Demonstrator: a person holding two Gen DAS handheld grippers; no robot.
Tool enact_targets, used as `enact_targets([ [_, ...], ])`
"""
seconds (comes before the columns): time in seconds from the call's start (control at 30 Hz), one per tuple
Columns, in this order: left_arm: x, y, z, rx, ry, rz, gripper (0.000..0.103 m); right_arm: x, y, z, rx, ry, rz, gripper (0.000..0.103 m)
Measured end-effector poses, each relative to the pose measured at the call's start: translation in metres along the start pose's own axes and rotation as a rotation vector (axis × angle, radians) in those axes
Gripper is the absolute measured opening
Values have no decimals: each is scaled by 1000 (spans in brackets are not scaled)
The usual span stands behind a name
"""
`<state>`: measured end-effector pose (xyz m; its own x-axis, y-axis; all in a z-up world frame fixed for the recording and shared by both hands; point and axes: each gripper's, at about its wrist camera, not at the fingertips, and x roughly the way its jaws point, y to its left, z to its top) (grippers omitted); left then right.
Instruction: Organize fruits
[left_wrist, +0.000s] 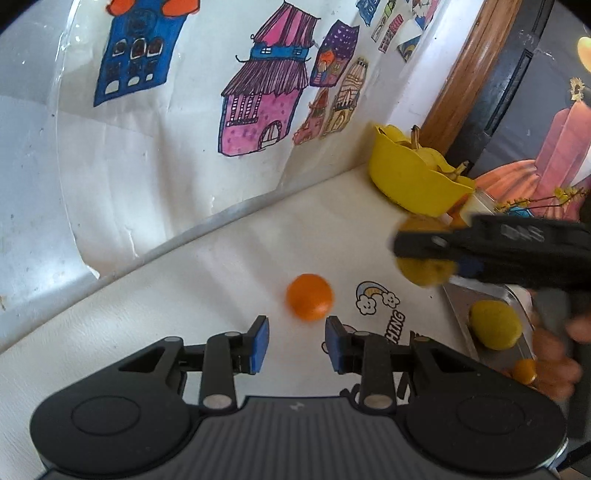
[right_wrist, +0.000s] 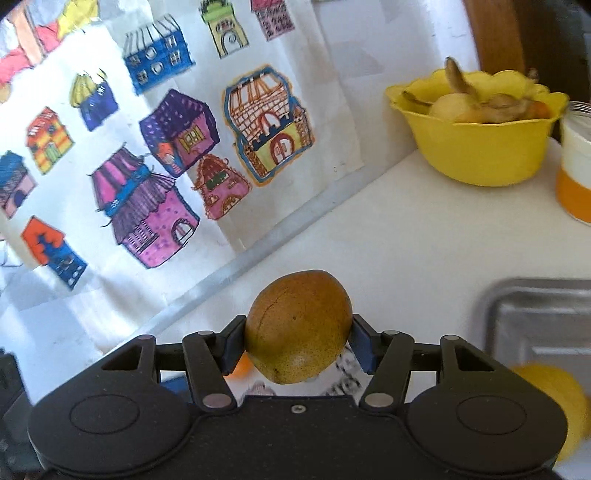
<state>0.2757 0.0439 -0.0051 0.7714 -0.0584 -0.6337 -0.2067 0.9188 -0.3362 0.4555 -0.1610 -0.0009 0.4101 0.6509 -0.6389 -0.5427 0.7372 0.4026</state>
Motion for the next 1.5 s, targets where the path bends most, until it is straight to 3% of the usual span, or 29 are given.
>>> enact_targets([
  [0.17,7,-14,7,64,-54,-6,62,-23,-10,-11,15,-16,-7,60],
  [0.43,61,-57,30,270,-31,-26,63,-49,-44,-13,61,-71,-36,60],
  [0.53,80,-71,38,321,-12,-28,62,-58,-60,-14,85,-107,-42,60],
  [0.6,89,-77,40,346,17,-24,49,-65,-67,-15,83,-128,-55,61],
  [0.7,101,-82,40,345,36,-26,40,-76,-78,-18,95,-152,-66,61],
  [1.07,113,-99,38,369,23,-4,33,-102,-105,-37,153,-197,-97,61],
  [1.2,106,-107,33,332,44,-36,33,-117,-111,-46,167,-212,-108,61],
  [1.5,61,-152,2,294,61,-214,33,-156,-127,-79,180,-244,-184,61],
])
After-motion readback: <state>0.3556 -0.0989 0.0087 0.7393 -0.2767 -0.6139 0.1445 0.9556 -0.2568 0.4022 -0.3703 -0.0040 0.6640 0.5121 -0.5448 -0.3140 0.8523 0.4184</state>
